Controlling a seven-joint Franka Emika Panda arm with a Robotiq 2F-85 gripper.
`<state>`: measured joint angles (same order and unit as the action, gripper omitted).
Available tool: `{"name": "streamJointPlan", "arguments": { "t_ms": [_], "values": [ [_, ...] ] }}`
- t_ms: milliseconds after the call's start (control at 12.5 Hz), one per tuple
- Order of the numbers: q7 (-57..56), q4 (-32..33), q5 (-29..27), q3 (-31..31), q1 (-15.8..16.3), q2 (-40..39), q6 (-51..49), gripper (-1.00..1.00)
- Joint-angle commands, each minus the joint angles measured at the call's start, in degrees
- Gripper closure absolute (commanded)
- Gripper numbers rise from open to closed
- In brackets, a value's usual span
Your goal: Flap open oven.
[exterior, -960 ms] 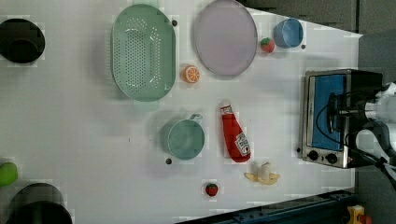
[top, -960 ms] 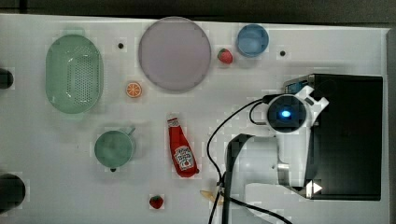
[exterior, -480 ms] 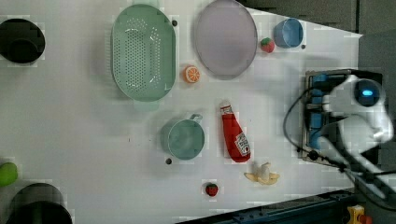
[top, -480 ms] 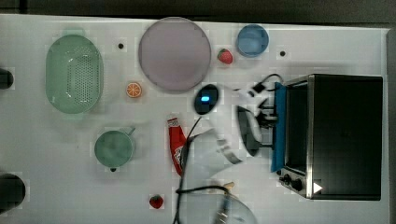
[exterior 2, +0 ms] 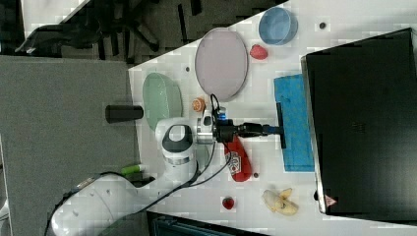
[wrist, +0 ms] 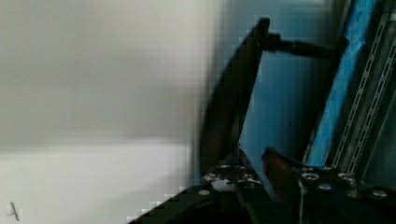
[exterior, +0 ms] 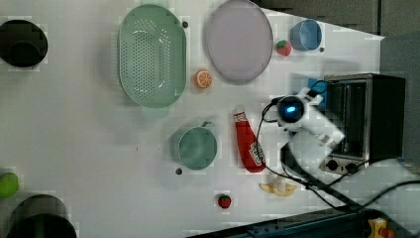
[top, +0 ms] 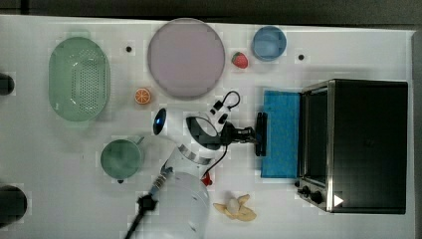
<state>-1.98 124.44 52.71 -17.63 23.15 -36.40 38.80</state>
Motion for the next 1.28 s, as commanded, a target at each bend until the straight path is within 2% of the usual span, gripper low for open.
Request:
{"name": "streamJointPlan", "arguments": {
  "t_ms": [80, 320, 720, 880, 1280],
  "values": [
    [6.2, -5.5, 1.0, -1.0, 1.8, -3.7, -2.6, 0.65],
    [9.8, -8.9, 1.0, -1.2, 3.4, -8.3, -6.8, 0.65],
    [9.6, -9.2, -0.7, -1.2, 3.7, -4.3, -5.2, 0.65],
    [8.9, -9.0, -5.2, -1.2, 3.5, -0.9, -3.1, 0.65],
    [7.0, -9.0, -21.0, -1.9, 2.6, 10.1, -1.4, 0.65]
  ]
}}
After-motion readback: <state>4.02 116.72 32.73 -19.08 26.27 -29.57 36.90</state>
